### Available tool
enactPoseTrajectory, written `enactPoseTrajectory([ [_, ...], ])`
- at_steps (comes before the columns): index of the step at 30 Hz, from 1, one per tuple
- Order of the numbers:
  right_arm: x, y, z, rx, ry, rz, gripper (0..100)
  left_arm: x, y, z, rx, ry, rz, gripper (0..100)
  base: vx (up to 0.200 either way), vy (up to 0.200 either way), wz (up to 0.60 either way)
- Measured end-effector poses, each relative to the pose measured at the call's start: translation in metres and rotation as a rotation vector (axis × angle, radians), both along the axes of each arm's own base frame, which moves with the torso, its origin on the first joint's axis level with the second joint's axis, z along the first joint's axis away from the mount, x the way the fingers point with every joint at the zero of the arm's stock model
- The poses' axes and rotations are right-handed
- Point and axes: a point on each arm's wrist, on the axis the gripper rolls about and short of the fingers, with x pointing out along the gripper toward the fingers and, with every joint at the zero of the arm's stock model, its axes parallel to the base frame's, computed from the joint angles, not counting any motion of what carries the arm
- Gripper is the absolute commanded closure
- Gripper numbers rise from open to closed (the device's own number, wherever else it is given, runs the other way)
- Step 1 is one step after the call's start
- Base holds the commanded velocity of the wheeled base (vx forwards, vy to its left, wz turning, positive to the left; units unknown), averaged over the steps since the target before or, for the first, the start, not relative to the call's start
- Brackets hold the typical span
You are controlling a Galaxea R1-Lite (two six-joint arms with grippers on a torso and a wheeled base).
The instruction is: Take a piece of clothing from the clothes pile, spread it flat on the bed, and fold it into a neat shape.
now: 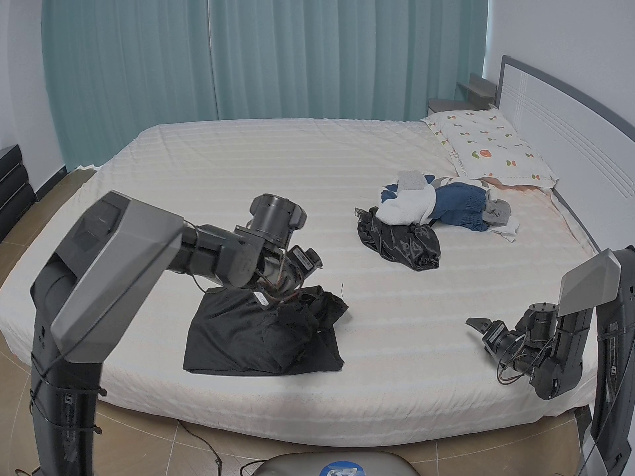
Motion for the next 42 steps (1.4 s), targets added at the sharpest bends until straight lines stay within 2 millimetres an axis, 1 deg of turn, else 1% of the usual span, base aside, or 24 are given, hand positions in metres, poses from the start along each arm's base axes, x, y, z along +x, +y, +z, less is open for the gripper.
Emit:
enactPoseTrajectory([
  [3,0.0,0.0,0.0,0.0,0.001,0.001,0,-0.002,0.017,0.01,-0.009,0.007,0.023,0,0.0,0.0,0.0],
  [5,0.0,0.0,0.0,0.0,0.001,0.001,0,-0.004,0.031,0.016,-0.02,0.019,0.036,0,0.0,0.0,0.0],
  [7,0.0,0.0,0.0,0.0,0.001,0.001,0,-0.007,0.044,0.017,-0.03,0.041,0.045,0,0.0,0.0,0.0],
  [10,0.0,0.0,-0.001,0.0,0.002,0.001,0,-0.01,0.07,0.017,-0.044,0.078,0.077,0,0.0,0.0,0.0],
  [12,0.0,0.0,-0.001,0.0,0.003,0.001,0,-0.012,0.087,0.014,-0.049,0.104,0.103,0,0.0,0.1,0.0],
  [16,0.0,0.0,-0.001,-0.001,0.004,0.0,0,-0.019,0.111,0.004,-0.111,0.177,0.091,0,0.0,0.2,0.0],
  [19,0.0,0.0,-0.001,-0.002,0.004,-0.002,0,-0.022,0.137,-0.003,-0.17,0.213,0.106,0,0.0,0.2,0.0],
  [20,0.0,0.0,-0.001,-0.003,0.004,-0.001,0,-0.022,0.145,-0.005,-0.189,0.207,0.114,0,0.0,0.2,0.0],
  [23,0.0,0.001,-0.001,-0.003,0.003,-0.001,0,-0.021,0.161,-0.008,-0.227,0.166,0.127,0,0.0,0.2,0.0],
  [26,0.001,0.001,-0.001,-0.004,0.0,-0.002,0,-0.022,0.183,-0.013,-0.244,0.151,0.169,0,0.0,0.2,0.0],
  [31,0.002,0.001,-0.001,-0.02,-0.006,-0.017,0,-0.025,0.193,-0.02,-0.244,0.164,0.187,0,0.0,0.2,0.0],
  [35,0.003,0.003,0.002,-0.102,-0.022,-0.051,0,-0.022,0.198,-0.023,-0.247,0.143,0.197,0,0.0,0.2,0.0],
  [37,0.002,0.008,0.005,-0.134,-0.031,-0.054,0,-0.021,0.2,-0.024,-0.249,0.132,0.199,0,0.0,0.2,0.0],
  [42,-0.003,0.032,0.013,-0.189,-0.058,0.013,0,-0.023,0.204,-0.03,-0.25,0.121,0.21,0,0.0,0.2,0.0],
])
